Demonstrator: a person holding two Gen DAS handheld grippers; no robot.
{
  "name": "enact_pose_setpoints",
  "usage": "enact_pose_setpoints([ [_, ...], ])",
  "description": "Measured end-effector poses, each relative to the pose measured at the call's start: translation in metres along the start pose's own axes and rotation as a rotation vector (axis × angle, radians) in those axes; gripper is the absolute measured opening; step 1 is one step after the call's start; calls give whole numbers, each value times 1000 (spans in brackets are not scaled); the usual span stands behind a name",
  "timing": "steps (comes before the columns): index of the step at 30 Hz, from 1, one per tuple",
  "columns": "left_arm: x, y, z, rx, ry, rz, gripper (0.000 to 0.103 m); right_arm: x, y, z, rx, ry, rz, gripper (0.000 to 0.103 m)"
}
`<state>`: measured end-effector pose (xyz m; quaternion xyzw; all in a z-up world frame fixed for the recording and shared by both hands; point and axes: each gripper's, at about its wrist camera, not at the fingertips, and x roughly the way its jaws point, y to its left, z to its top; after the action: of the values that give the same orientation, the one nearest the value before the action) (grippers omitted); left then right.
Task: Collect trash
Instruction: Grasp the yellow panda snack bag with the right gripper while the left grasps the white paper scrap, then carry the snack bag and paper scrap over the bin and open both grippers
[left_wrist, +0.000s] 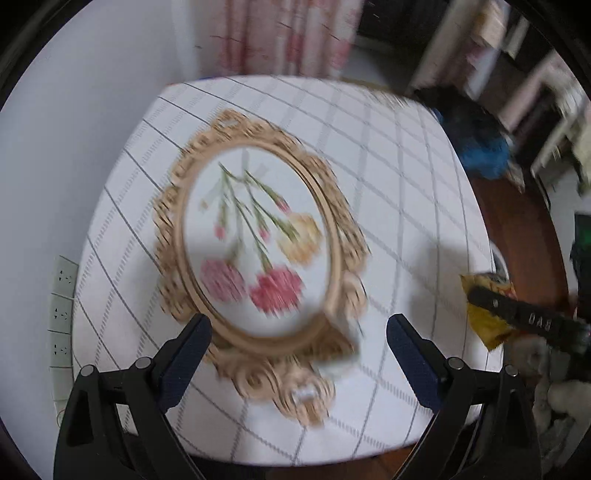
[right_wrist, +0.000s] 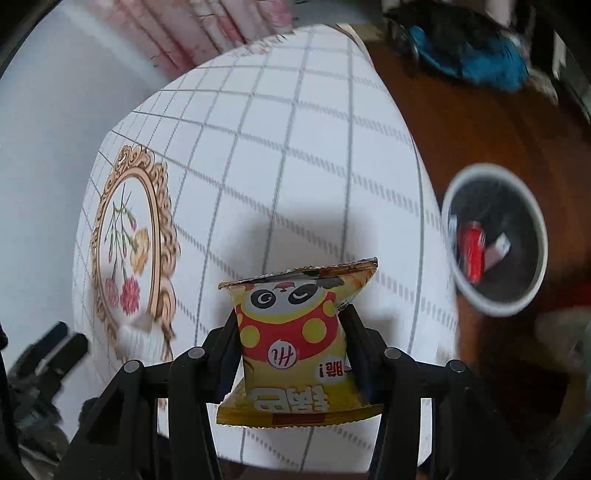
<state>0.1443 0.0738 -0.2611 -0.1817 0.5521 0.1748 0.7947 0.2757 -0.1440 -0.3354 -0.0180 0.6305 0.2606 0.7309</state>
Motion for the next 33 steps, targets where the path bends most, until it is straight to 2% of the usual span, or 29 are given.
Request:
enact_pose_setpoints([
  [5, 31, -26, -17, 87, 44, -1, 95, 14, -8, -21, 37, 9, -13, 54],
  [6, 35, -29, -18, 97, 45, 3, 95, 17, -8, -22, 37, 20, -18, 56],
  [7, 41, -32, -17, 105, 48, 7, 93, 19, -6, -24, 26, 23, -12, 63],
  [8, 44, -34, -18, 109, 50, 12, 79, 19, -5, -24, 17, 21, -16, 76],
  [10, 51, -35, -15, 108, 55, 23, 62, 17, -2, -26, 4, 23, -25, 78],
  [12, 54, -35, -15, 105, 52, 24, 54, 16, 1, -25, -7, 27, -35, 78],
  [13, 55, -35, -15, 103, 49, 25, 41, 15, 2, -25, -11, 25, -40, 78],
  [15, 55, -34, -14, 97, 41, 17, 40, 15, 3, -26, -19, 25, -44, 78],
  [17, 52, -35, -16, 100, 31, 9, 20, 15, 5, -26, -26, 18, -52, 78],
  [18, 51, -34, -17, 96, 29, 11, 20, 15, 7, -26, -31, 14, -55, 78],
  [19, 50, -33, -19, 97, 24, 17, 20, 15, 9, -26, -38, 10, -59, 76],
  [20, 49, -33, -20, 101, 18, 22, 20, 14, 11, -26, -44, 2, -61, 66],
  [21, 48, -32, -22, 100, 15, 26, 20, 14, 12, -26, -54, -1, -68, 61],
  [22, 48, -32, -23, 100, 14, 28, 19, 15, 15, -26, -66, -1, -84, 49],
  [26, 44, -28, -27, 91, 4, 40, 15, 14, 20, -27, -93, -12, -93, 48],
  [27, 42, -27, -27, 88, 1, 42, 12, 13, 21, -28, -98, -16, -93, 47],
  [28, 40, -26, -28, 84, -1, 37, 4, 12, 22, -28, -100, -20, -93, 47],
  [33, 24, -27, -25, 79, -37, 38, 4, 0, 24, -28, -92, -53, -65, 47],
])
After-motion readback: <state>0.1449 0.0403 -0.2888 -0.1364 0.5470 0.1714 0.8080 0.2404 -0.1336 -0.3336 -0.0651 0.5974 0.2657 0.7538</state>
